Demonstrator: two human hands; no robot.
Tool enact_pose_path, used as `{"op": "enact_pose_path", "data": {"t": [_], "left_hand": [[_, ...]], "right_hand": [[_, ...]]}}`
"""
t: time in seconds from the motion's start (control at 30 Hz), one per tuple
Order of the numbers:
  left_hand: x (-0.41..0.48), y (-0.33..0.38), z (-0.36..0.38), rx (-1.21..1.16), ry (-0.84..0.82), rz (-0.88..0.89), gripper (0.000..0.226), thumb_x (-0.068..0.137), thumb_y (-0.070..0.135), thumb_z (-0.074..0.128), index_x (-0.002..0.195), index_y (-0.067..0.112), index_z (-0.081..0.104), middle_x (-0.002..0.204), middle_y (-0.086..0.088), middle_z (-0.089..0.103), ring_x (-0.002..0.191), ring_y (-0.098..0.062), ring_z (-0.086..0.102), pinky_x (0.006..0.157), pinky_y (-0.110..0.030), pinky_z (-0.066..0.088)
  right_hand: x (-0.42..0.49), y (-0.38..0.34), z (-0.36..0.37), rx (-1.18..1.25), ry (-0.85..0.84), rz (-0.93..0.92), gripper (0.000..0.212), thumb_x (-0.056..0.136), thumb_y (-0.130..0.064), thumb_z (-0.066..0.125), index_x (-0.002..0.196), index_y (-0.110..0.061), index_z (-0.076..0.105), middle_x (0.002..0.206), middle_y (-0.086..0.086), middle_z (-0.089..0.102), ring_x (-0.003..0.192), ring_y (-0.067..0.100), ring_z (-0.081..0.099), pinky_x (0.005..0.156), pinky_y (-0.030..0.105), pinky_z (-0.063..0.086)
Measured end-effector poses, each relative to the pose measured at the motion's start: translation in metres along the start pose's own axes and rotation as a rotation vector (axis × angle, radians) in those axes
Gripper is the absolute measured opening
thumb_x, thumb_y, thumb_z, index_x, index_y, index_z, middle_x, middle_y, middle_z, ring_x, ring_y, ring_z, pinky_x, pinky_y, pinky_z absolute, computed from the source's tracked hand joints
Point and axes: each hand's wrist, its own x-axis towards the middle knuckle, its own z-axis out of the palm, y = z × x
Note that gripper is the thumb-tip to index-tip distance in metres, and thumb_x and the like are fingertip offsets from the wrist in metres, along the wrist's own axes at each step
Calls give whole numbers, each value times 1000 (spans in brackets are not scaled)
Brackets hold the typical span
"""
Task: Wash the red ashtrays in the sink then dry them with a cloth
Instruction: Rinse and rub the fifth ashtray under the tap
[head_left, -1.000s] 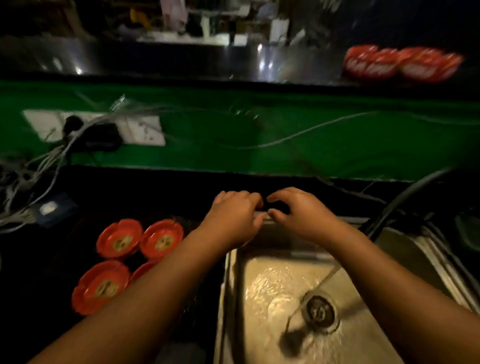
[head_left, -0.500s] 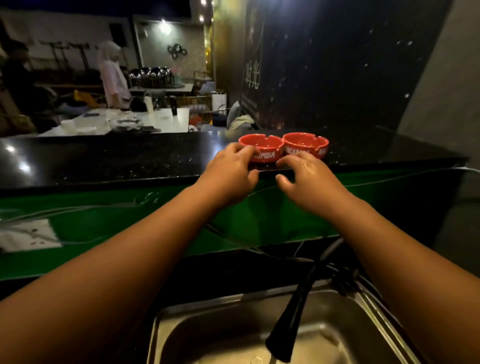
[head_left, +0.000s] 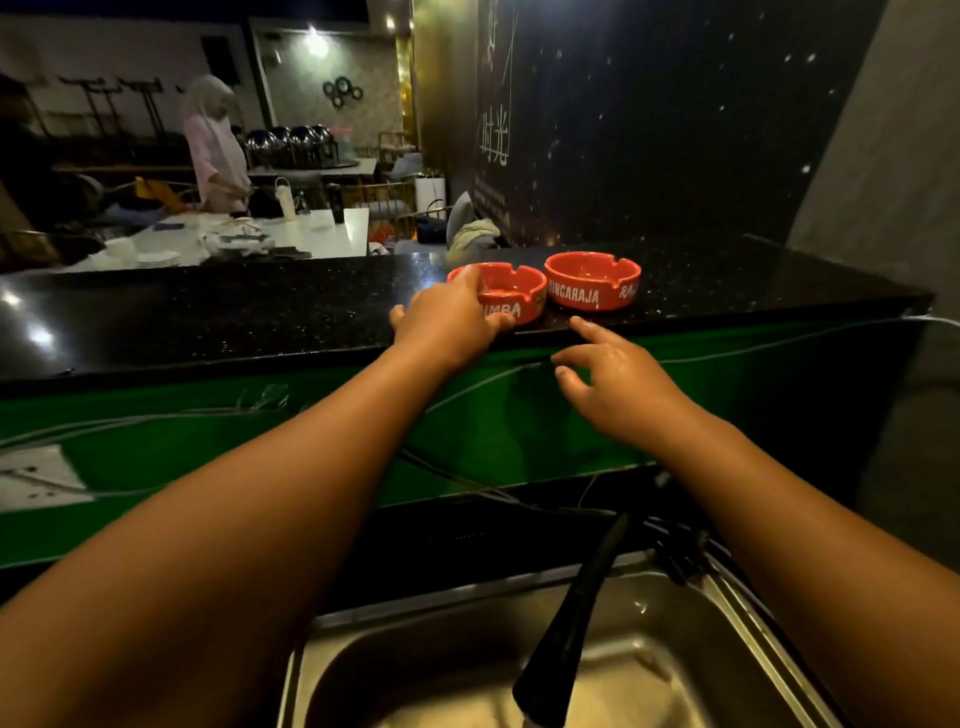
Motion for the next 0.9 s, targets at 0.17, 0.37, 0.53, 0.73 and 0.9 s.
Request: {"op": "enact_pose_path", "data": {"t": [0.17,0.37,0.53,0.73,0.9], "left_hand": [[-52,-15,-15,-68,163,62,39,82,48,65,111,26,51,119,-1,60,116,-32,49,91,-45,35],[-153,-68,-8,-304,200,226,30,76,31,72,97,26,52,115,0,58,103,-26,56,88,-48,46],[-243,-113,19,-416,75,176,36,74,17,78,105,17,59,137,-6,51,124,-17,49,103,-36,44],[-336,-158,69,-376,-165,164,36,73,38,76,100,19,61,144,10,29,129,0,30,100,-4,25],[-389,-184,122,-407,-478,89,38,81,33,73,115,25,57,151,12,17,136,-5,23,109,-23,26]], "right_hand": [[-27,-19,11,303,132,30,26,97,-25,51,115,-18,68,127,1,59,118,16,54,93,24,40],[-91,-59,46,1229,-16,314,33,99,-35,42,122,-18,57,99,6,66,77,17,64,57,26,52],[-152,-80,103,1432,-226,393,51,88,-51,43,133,-29,48,118,4,65,96,22,68,63,32,52],[-234,-89,174,1464,-389,629,29,91,-39,51,119,-35,53,119,7,63,104,30,64,68,36,55],[-289,-66,227,1493,-454,971,36,95,-2,45,125,-20,50,117,15,61,95,35,66,66,43,56]]}}
